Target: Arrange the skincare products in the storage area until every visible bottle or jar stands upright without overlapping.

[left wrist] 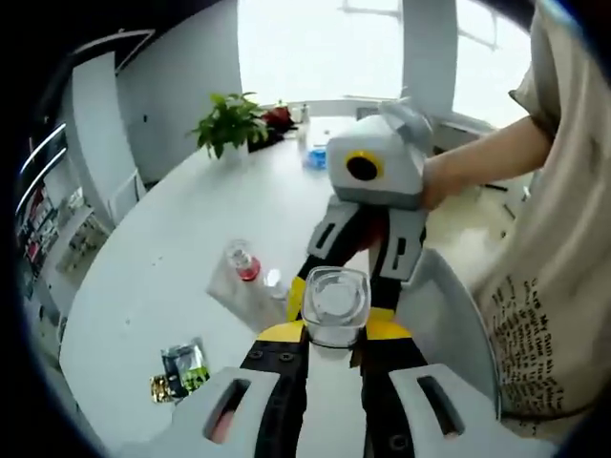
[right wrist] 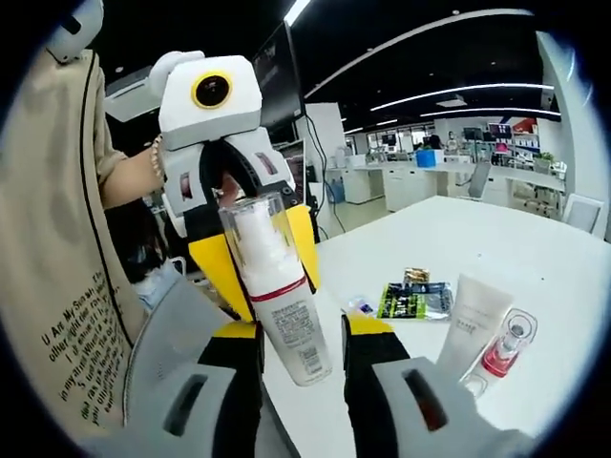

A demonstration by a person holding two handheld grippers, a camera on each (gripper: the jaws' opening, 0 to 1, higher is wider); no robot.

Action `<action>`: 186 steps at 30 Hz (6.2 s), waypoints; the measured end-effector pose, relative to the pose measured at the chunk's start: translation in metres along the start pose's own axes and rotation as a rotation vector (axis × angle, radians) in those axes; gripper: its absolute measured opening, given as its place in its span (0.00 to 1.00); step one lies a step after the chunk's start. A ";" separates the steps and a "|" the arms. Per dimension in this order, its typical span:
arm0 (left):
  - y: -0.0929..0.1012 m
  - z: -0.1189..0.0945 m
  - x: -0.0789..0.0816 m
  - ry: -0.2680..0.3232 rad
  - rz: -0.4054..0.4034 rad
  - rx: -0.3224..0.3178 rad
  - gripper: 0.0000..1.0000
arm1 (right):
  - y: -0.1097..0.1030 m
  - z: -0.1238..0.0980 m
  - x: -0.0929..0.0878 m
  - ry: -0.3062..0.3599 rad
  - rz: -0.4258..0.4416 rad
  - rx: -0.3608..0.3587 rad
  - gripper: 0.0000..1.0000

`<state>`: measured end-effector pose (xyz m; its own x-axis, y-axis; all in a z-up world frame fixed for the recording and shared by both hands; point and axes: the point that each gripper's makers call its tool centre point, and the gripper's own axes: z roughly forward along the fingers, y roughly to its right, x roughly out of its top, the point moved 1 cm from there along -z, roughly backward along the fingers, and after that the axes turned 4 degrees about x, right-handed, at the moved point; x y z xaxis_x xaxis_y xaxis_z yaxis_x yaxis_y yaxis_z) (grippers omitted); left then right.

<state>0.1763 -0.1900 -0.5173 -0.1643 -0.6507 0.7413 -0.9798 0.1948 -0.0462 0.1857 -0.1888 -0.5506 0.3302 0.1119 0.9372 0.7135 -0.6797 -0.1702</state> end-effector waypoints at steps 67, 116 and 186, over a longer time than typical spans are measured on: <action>-0.077 0.154 -0.064 -0.079 -0.033 0.053 0.17 | 0.037 -0.053 -0.099 -0.125 0.253 -0.612 1.00; -0.072 0.176 -0.066 -0.081 0.012 0.017 0.19 | 0.037 -0.054 -0.102 -0.129 0.275 -0.612 0.97; -0.042 0.026 -0.170 -0.070 -0.571 0.372 0.89 | 0.017 -0.035 -0.101 -0.161 0.213 -0.461 0.96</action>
<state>0.2421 -0.1065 -0.6582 0.3950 -0.6250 0.6734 -0.8870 -0.4502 0.1024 0.1427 -0.2370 -0.6373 0.5542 0.0220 0.8321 0.2864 -0.9437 -0.1658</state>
